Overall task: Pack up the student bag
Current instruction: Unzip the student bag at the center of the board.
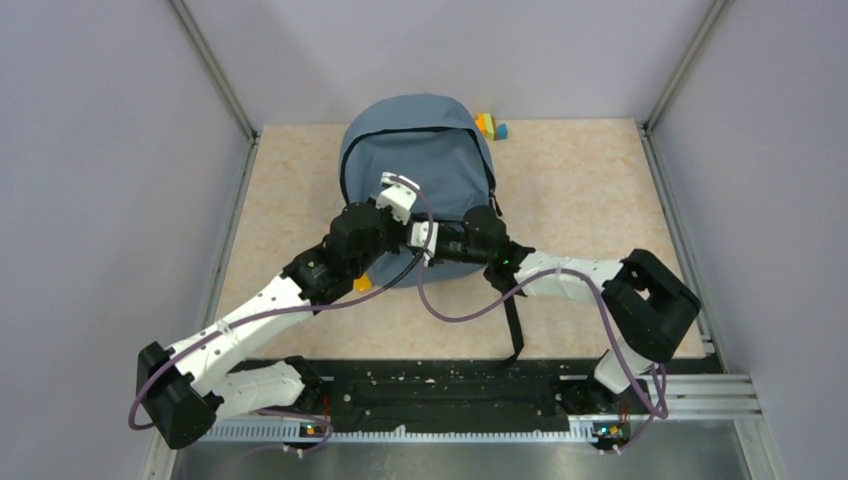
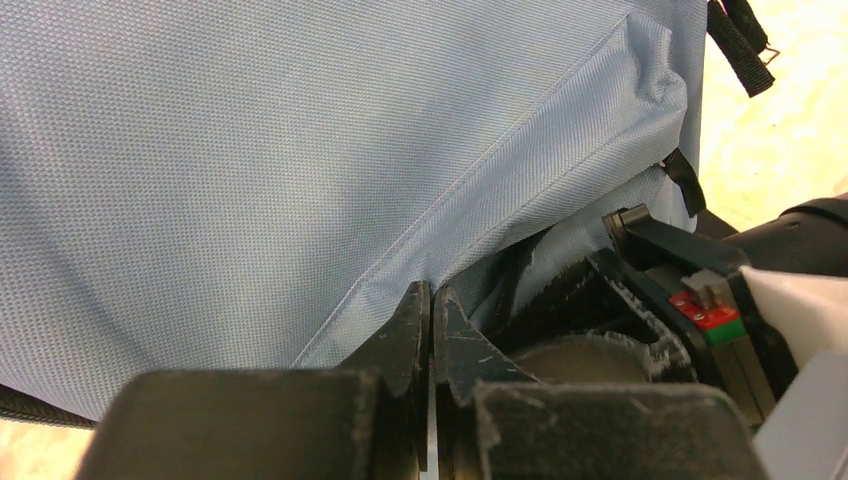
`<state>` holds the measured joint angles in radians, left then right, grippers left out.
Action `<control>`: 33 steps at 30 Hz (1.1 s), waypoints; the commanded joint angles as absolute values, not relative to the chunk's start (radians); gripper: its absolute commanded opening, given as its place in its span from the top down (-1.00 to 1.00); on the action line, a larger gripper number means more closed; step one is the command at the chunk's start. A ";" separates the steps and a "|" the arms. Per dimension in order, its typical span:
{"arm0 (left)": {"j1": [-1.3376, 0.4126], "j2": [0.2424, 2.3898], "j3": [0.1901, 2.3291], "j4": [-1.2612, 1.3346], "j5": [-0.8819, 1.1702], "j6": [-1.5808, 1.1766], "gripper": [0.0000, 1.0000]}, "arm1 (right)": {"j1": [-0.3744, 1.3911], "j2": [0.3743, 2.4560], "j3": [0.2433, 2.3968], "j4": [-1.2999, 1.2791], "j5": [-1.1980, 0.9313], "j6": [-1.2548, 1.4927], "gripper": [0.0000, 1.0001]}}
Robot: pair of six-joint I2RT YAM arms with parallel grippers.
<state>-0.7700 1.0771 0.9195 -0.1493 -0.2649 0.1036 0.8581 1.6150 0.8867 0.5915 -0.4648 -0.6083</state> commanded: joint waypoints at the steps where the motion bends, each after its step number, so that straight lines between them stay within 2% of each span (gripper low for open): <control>1: -0.753 1.054 0.905 -0.071 -0.268 0.107 1.00 | 0.894 1.605 0.932 0.526 -0.477 -0.575 0.93; 2: -0.749 1.055 0.905 -0.069 -0.270 0.107 1.00 | 0.899 1.599 0.935 0.506 -0.469 -0.573 1.00; 17: -0.726 1.126 0.862 -0.009 -0.393 0.110 1.00 | 1.070 1.289 0.734 0.478 -0.275 -0.447 1.00; 25: -0.726 1.080 0.840 0.020 -0.344 0.079 1.00 | 1.074 1.265 0.689 0.480 -0.218 -0.406 1.00; 26: -0.726 1.064 0.840 0.008 -0.324 0.068 0.95 | 1.076 1.263 0.686 0.485 -0.212 -0.402 1.00; 27: -0.726 1.044 0.838 0.004 -0.302 0.057 0.79 | 1.075 1.262 0.680 0.495 -0.208 -0.395 1.00; 28: -0.726 1.019 0.835 -0.022 -0.275 0.043 0.57 | 1.075 1.260 0.674 0.507 -0.202 -0.390 1.00; 29: -0.726 0.991 0.834 -0.046 -0.249 0.031 0.24 | 1.074 1.260 0.668 0.517 -0.201 -0.387 1.00; 30: -0.726 0.956 0.832 -0.070 -0.223 0.014 0.02 | 1.075 1.258 0.663 0.523 -0.200 -0.385 1.00; 33: -0.726 0.848 0.822 -0.143 -0.157 -0.053 -0.34 | 1.076 1.255 0.653 0.540 -0.192 -0.376 1.00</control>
<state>-0.7376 0.9848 0.8345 -0.0845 -0.2310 0.0319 1.0515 1.2957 0.6712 0.4942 -0.1745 -0.4171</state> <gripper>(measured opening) 0.596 0.009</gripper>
